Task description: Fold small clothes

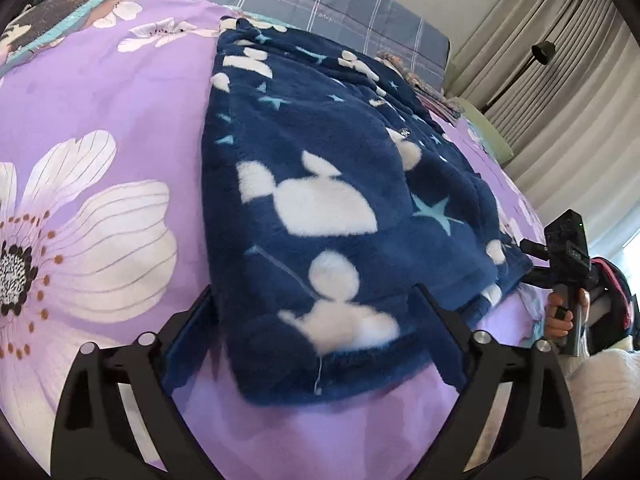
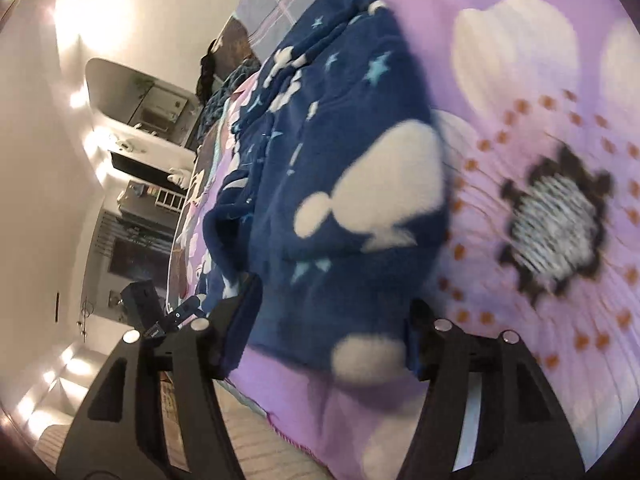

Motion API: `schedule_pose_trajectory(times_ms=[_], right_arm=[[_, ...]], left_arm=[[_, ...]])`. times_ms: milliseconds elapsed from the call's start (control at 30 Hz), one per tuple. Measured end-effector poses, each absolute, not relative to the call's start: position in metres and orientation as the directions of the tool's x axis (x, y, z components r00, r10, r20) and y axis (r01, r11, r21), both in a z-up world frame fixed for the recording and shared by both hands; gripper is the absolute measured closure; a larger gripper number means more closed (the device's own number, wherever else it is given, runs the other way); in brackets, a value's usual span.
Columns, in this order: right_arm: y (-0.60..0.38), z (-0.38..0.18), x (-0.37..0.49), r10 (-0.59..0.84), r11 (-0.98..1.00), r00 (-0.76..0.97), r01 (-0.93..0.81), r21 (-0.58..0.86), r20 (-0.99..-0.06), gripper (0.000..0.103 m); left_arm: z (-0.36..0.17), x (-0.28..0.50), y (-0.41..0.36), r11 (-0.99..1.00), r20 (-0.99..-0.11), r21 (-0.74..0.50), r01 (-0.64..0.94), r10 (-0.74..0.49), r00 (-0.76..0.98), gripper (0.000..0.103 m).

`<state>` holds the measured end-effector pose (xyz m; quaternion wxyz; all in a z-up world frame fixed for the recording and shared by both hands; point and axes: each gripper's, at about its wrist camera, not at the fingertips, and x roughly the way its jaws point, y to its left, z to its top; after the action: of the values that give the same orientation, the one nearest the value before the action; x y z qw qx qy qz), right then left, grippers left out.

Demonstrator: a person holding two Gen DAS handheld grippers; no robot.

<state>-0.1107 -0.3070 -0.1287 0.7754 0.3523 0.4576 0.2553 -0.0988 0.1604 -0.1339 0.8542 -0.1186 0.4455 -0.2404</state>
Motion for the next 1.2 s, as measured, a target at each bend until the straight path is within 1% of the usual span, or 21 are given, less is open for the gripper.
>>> schedule_pose_trajectory(times_ms=[33, 67, 100, 133, 200, 333, 400, 567, 600, 667, 700, 767, 800, 833, 867, 900, 933, 1000, 1067, 1133, 1200], right_arm=[[-0.305, -0.13, -0.108, 0.717, 0.623, 0.451, -0.073, 0.779, -0.531, 0.041], [-0.307, -0.13, -0.11, 0.709, 0.631, 0.456, -0.07, 0.773, -0.538, 0.061], [-0.307, -0.129, -0.11, 0.696, 0.642, 0.462, -0.057, 0.765, -0.549, 0.088], [-0.308, -0.129, -0.111, 0.701, 0.628, 0.466, -0.044, 0.777, -0.54, 0.088], [-0.321, -0.116, -0.119, 0.719, 0.569, 0.52, -0.059, 0.82, -0.461, 0.09], [-0.343, -0.058, -0.146, 0.667, 0.6, 0.644, -0.164, 0.783, -0.376, 0.092], [-0.346, -0.036, -0.159, 0.639, 0.635, 0.676, -0.194, 0.748, -0.367, 0.092], [-0.345, -0.011, -0.184, 0.635, 0.644, 0.7, -0.248, 0.724, -0.326, 0.092], [-0.346, -0.007, -0.188, 0.629, 0.653, 0.707, -0.254, 0.714, -0.324, 0.092], [-0.346, 0.0, -0.193, 0.608, 0.682, 0.719, -0.256, 0.685, -0.337, 0.092], [-0.346, -0.001, -0.193, 0.6, 0.694, 0.719, -0.252, 0.674, -0.349, 0.092], [-0.346, -0.013, -0.188, 0.605, 0.69, 0.707, -0.235, 0.685, -0.366, 0.092], [-0.346, -0.02, -0.185, 0.605, 0.688, 0.701, -0.221, 0.691, -0.378, 0.091], [-0.347, -0.031, -0.182, 0.595, 0.694, 0.697, -0.193, 0.694, -0.401, 0.091], [-0.348, -0.042, -0.18, 0.588, 0.695, 0.69, -0.165, 0.7, -0.421, 0.091], [-0.35, -0.051, -0.18, 0.589, 0.687, 0.682, -0.142, 0.712, -0.433, 0.091], [-0.353, -0.059, -0.179, 0.59, 0.679, 0.676, -0.12, 0.724, -0.441, 0.091], [-0.358, -0.072, -0.179, 0.588, 0.666, 0.671, -0.086, 0.741, -0.451, 0.091], [-0.363, -0.079, -0.181, 0.586, 0.66, 0.67, -0.069, 0.748, -0.456, 0.091], [-0.363, -0.081, -0.184, 0.585, 0.66, 0.668, -0.063, 0.748, -0.46, 0.09], [-0.362, -0.082, -0.182, 0.584, 0.666, 0.663, -0.062, 0.743, -0.468, 0.09]], left_arm=[[-0.133, -0.099, 0.158, 0.863, -0.704, -0.404, 0.304, -0.506, 0.498, 0.013], [-0.132, -0.099, 0.158, 0.869, -0.702, -0.393, 0.3, -0.494, 0.512, 0.046], [-0.129, -0.098, 0.16, 0.869, -0.7, -0.397, 0.296, -0.495, 0.515, 0.074], [-0.126, -0.095, 0.167, 0.854, -0.69, -0.445, 0.271, -0.519, 0.505, 0.09], [-0.109, -0.098, 0.183, 0.836, -0.634, -0.491, 0.245, -0.535, 0.558, 0.091], [-0.052, -0.12, 0.196, 0.827, -0.526, -0.465, 0.317, -0.546, 0.652, 0.091], [-0.027, -0.136, 0.188, 0.836, -0.491, -0.404, 0.372, -0.541, 0.682, 0.092], [0.008, -0.17, 0.178, 0.827, -0.408, -0.347, 0.442, -0.558, 0.723, 0.095], [0.013, -0.175, 0.176, 0.828, -0.398, -0.328, 0.455, -0.558, 0.728, 0.099], [0.016, -0.181, 0.171, 0.838, -0.396, -0.28, 0.468, -0.545, 0.739, 0.1], [0.013, -0.18, 0.17, 0.843, -0.403, -0.281, 0.459, -0.538, 0.74, 0.1], [-0.004, -0.166, 0.176, 0.851, -0.451, -0.327, 0.412, -0.523, 0.723, 0.099], [-0.014, -0.16, 0.18, 0.861, -0.476, -0.34, 0.379, -0.505, 0.72, 0.097], [-0.026, -0.152, 0.184, 0.868, -0.506, -0.36, 0.343, -0.49, 0.71, 0.077], [-0.04, -0.145, 0.19, 0.874, -0.538, -0.386, 0.296, -0.474, 0.697, 0.044], [-0.05, -0.14, 0.195, 0.874, -0.556, -0.407, 0.264, -0.467, 0.688, 0.035], [-0.064, -0.135, 0.2, 0.865, -0.573, -0.444, 0.235, -0.476, 0.667, 0.033], [-0.086, -0.127, 0.202, 0.841, -0.606, -0.496, 0.217, -0.514, 0.607, 0.033], [-0.111, -0.122, 0.198, 0.838, -0.664, -0.51, 0.194, -0.528, 0.53, 0.032], [-0.127, -0.119, 0.192, 0.839, -0.699, -0.509, 0.189, -0.532, 0.478, 0.032], [-0.139, -0.12, 0.186, 0.835, -0.703, -0.515, 0.195, -0.542, 0.461, 0.031]])
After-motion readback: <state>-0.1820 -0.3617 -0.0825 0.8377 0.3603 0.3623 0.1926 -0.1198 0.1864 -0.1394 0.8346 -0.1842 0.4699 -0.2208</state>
